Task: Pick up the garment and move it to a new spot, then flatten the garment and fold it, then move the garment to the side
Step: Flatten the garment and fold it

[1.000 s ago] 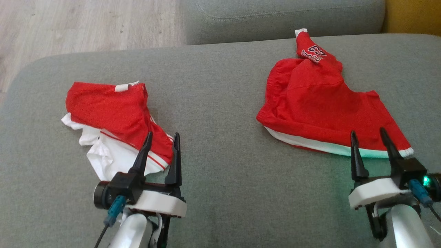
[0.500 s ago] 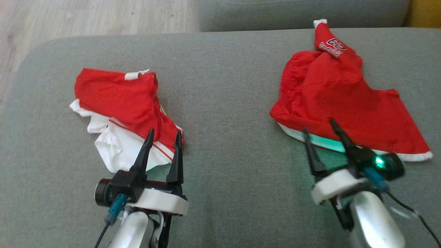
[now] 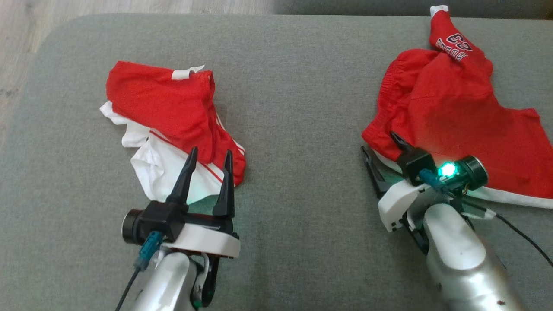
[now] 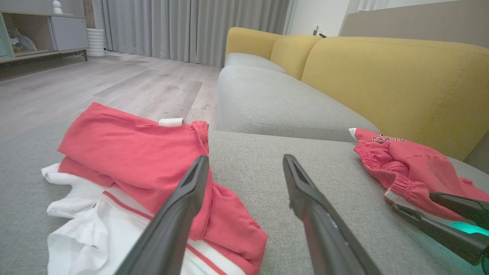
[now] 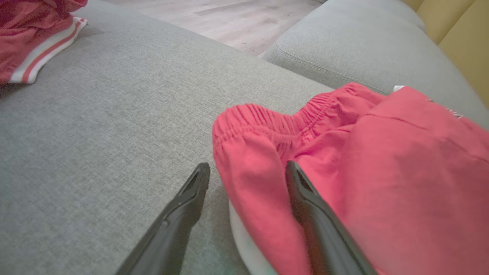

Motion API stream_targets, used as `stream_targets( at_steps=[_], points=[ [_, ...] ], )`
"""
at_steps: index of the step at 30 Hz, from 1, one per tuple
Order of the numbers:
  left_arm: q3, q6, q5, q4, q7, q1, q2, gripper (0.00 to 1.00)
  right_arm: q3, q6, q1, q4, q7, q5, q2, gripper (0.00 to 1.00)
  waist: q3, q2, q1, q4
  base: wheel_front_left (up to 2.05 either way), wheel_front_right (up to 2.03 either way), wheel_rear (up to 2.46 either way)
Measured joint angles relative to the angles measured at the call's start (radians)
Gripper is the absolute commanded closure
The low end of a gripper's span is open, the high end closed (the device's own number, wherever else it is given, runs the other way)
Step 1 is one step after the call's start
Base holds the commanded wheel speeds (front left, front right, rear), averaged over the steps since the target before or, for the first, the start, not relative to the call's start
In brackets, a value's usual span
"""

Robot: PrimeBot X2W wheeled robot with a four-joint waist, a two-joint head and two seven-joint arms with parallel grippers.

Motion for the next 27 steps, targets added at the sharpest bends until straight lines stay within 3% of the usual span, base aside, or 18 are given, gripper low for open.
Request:
stream_targets(
  at_steps=[2, 3, 4, 12, 21, 27],
  points=[
    [-0.002, 0.000, 0.000, 0.000, 0.000, -0.008, 0.000, 0.00, 0.000, 0.000, -0.031, 0.058, -0.013, 0.054, -0.001, 0.00, 0.008, 0.0000, 0.0000, 0.006, 0.00, 0.00, 0.00],
    [-0.003, 0.000, 0.000, 0.000, 0.000, -0.009, 0.000, 0.00, 0.001, 0.000, -0.037, 0.073, -0.021, 0.081, -0.002, 0.83, 0.009, 0.0000, 0.0000, 0.008, 0.00, 0.00, 0.00],
    [-0.003, 0.000, 0.000, 0.000, 0.000, -0.009, 0.000, 0.00, 0.001, 0.000, -0.037, 0.073, -0.021, 0.081, -0.002, 1.00, 0.009, 0.0000, 0.0000, 0.008, 0.00, 0.00, 0.00],
    [0.003, 0.000, 0.001, 0.012, 0.000, -0.008, 0.000, 0.00, 0.143, 0.000, -0.053, 0.100, -0.071, 0.274, -0.007, 1.00, -0.008, 0.0000, 0.0000, -0.002, 0.00, 0.00, 0.00],
    [0.006, -0.001, 0.002, 0.018, 0.000, -0.007, 0.000, 0.00, 0.333, 0.000, -0.032, 0.011, -0.080, 0.495, -0.010, 1.00, -0.044, 0.0000, -0.0002, -0.027, 0.00, 0.00, 0.00],
    [0.013, -0.001, 0.005, 0.017, 0.000, -0.006, 0.000, 0.00, 0.361, 0.000, -0.015, 0.032, -0.080, 0.566, -0.010, 1.00, -0.041, 0.0000, -0.0002, -0.034, 0.00, 0.00, 0.00]
  ],
)
